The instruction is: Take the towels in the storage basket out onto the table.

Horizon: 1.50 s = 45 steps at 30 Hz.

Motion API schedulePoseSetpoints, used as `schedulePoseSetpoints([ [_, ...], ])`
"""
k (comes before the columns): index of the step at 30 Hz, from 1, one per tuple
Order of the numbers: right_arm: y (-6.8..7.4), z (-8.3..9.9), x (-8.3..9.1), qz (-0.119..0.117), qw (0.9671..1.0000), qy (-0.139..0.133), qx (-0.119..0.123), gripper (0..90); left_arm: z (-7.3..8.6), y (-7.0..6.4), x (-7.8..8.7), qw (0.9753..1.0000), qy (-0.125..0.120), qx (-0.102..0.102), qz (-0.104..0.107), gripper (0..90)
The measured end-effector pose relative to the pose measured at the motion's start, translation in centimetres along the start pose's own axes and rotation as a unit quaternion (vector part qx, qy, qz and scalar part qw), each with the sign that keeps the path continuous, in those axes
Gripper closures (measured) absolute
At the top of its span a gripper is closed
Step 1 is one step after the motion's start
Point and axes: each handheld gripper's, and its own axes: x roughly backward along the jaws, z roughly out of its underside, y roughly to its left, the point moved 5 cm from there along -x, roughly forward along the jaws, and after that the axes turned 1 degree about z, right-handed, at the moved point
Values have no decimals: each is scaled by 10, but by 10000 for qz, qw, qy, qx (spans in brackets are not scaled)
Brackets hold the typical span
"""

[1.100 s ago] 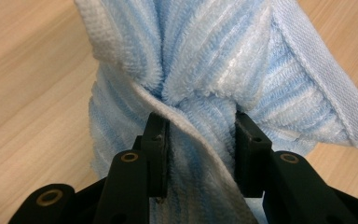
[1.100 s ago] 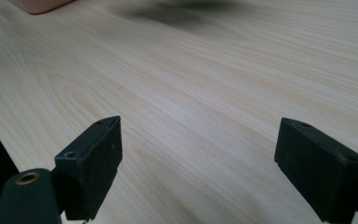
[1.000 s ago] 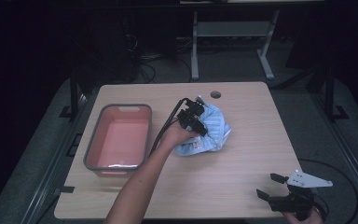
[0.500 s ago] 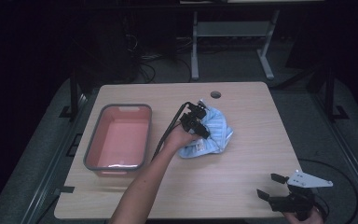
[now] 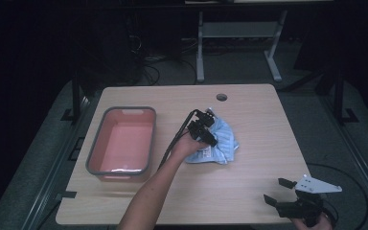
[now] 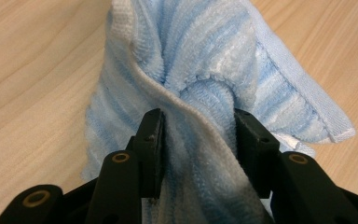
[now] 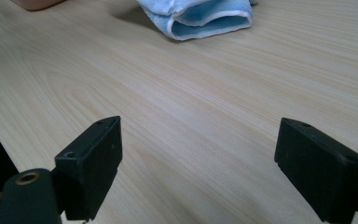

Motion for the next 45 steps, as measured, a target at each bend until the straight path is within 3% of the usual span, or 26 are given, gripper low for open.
schedulePoseSetpoints([
  [9, 1, 0, -1, -15, 10000, -5, 20, 144, 4, 1, 3, 10000, -72, 38, -37, 449],
  [27, 4, -1, -2, -36, 10000, 31, 42, 144, 7, -4, 22, 9991, -392, 79, 112, 391],
  [45, 5, -3, -3, -4, 9999, 28, 103, 144, 24, -3, 48, 9983, -578, -13, 67, 386],
])
